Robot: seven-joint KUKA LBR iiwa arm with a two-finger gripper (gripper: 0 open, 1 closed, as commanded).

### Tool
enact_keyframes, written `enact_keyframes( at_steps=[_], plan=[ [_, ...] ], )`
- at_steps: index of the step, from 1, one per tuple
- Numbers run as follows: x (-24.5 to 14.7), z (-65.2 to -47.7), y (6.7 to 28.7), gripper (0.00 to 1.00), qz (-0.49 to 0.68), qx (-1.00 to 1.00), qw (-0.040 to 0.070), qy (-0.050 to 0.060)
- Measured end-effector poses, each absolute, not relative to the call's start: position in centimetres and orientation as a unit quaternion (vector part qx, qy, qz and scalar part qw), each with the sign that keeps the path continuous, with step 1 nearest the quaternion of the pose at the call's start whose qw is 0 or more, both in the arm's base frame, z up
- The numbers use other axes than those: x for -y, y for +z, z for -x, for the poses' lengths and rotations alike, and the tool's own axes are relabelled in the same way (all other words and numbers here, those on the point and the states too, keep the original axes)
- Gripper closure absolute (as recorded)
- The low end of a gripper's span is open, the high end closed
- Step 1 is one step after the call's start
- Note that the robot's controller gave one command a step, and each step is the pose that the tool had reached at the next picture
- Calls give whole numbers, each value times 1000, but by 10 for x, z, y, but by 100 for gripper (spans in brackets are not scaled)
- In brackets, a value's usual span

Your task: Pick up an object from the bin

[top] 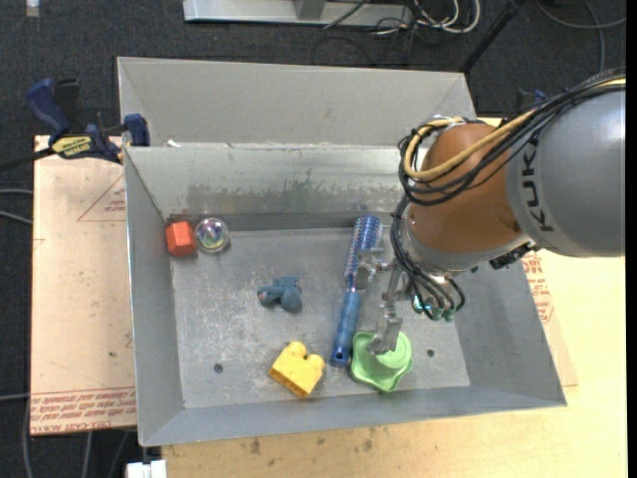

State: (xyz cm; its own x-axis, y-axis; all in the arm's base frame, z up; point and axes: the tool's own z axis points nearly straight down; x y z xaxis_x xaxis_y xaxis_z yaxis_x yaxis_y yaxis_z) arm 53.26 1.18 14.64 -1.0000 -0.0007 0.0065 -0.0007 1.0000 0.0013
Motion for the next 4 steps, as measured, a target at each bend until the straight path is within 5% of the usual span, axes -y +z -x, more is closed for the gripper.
enact_keyframes(
  at_steps=[1,2,3,4],
  plan=[
    [7,-574,91,0,-185,983,-2,-1],
    [4,-588,100,0,-237,972,-2,0],
    [44,-603,106,0,-436,900,-2,1],
    [17,-617,69,0,-525,851,-1,-1]
  ],
)
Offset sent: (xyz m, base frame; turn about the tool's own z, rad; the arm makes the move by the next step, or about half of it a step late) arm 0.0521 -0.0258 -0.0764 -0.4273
